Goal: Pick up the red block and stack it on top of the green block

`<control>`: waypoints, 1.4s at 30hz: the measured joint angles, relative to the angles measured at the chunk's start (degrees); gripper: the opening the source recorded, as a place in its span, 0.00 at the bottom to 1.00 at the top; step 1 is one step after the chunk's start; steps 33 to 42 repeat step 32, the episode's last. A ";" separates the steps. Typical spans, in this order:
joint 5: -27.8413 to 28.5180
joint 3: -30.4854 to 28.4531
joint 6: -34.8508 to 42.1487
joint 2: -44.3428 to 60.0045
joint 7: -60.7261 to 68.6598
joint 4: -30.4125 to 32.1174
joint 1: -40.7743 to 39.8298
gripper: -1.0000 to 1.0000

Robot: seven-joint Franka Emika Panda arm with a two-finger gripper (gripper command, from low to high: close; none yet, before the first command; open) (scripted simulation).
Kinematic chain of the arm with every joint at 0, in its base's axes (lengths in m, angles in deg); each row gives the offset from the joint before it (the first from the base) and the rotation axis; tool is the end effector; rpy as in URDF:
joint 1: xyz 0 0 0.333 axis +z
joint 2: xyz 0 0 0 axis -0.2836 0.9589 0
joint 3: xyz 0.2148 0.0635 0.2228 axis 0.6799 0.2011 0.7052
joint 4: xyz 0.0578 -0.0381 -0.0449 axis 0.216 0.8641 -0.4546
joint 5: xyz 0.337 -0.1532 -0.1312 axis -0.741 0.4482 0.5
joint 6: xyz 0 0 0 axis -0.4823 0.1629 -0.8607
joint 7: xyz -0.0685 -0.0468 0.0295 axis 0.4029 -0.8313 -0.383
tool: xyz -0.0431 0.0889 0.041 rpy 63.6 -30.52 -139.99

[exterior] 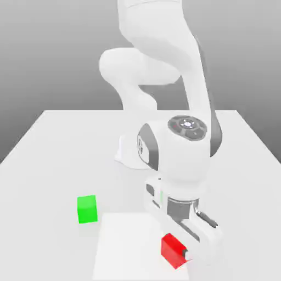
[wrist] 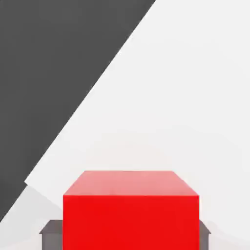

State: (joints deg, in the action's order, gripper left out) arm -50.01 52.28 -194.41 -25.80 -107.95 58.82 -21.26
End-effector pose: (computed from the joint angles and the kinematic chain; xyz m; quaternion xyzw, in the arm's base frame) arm 0.4434 0.0811 0.1515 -0.6495 0.7603 -0.0006 0.0023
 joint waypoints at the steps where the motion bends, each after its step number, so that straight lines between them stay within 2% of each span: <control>1: 0.61 -0.67 -0.72 0.92 -0.48 -0.15 0.54 0.00; 8: -7.69 3.69 7.83 -10.50 6.61 2.52 -3.35 0.00; 14: -8.99 -1.97 9.52 -20.60 18.09 11.19 -14.47 0.00; 21: -13.24 -11.86 10.62 -33.14 34.25 21.92 -19.13 0.00; 29: -14.46 -13.74 -3.03 -20.64 37.07 22.95 -19.63 0.00; 30: -14.57 -13.66 -4.31 -19.28 37.13 22.90 -19.72 1.00; 42: -14.57 -13.66 -4.31 -19.28 37.13 22.90 -20.25 1.00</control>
